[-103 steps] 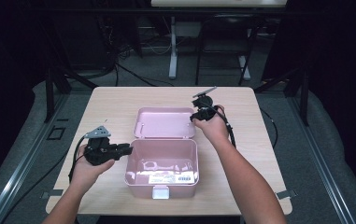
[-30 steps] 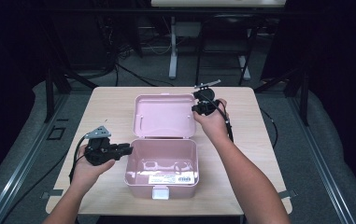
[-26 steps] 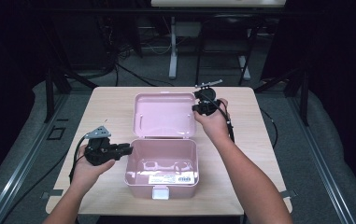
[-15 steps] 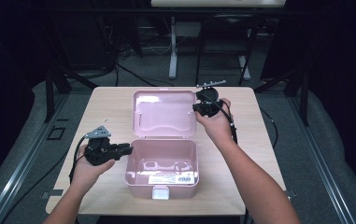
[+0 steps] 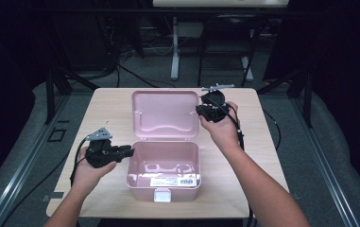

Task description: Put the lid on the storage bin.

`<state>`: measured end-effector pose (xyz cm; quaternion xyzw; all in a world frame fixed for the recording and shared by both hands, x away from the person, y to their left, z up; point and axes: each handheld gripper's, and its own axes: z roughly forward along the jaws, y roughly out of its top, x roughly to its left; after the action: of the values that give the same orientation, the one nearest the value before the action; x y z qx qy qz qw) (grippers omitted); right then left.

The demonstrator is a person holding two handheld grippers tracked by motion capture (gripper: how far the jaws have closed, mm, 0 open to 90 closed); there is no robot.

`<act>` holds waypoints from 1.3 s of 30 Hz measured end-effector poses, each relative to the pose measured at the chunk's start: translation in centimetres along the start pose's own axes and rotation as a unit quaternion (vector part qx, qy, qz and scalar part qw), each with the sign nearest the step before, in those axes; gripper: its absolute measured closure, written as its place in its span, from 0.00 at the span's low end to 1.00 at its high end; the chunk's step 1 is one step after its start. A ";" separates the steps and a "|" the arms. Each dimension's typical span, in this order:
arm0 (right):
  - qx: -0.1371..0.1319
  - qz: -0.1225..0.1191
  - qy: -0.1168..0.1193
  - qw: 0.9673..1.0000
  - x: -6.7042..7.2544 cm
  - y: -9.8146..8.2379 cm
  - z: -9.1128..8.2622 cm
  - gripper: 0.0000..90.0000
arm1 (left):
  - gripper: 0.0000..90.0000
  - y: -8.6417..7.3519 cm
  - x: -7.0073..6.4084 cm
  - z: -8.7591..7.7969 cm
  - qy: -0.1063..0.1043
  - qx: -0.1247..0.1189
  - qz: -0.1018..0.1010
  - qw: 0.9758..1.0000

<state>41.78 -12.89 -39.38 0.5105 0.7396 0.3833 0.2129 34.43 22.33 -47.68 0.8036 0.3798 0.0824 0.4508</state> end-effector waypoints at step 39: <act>-0.068 -0.037 0.013 0.997 0.6 -2.0 -2.5 0.95 | 0.79 4.1 1.1 -0.8 0.050 -0.038 0.001 0.998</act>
<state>38.62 -13.59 -39.41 0.4624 0.7329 0.4312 0.2512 37.01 22.33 -44.28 0.7809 0.3977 0.1378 0.4615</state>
